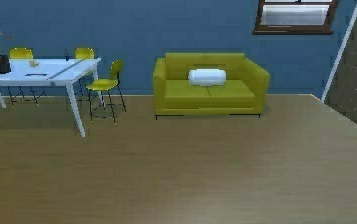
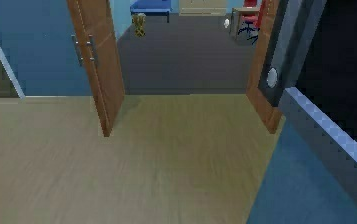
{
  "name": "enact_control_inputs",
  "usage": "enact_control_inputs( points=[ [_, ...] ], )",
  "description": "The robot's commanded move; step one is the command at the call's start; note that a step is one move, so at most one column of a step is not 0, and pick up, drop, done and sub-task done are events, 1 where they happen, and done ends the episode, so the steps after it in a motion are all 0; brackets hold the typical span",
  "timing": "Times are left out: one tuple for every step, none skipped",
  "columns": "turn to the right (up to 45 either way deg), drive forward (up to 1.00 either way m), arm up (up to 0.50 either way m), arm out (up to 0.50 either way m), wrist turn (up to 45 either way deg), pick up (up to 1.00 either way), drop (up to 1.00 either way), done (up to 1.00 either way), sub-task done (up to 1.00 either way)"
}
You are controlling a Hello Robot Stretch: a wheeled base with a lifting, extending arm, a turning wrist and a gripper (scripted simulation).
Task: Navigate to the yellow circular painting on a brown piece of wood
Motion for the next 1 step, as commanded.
enact_control_inputs(
  points=[
    [0.0, 0.30, 0.00, 0.00, 0.0, 0.00, 0.00, 0.00, 0.00]
  ],
)
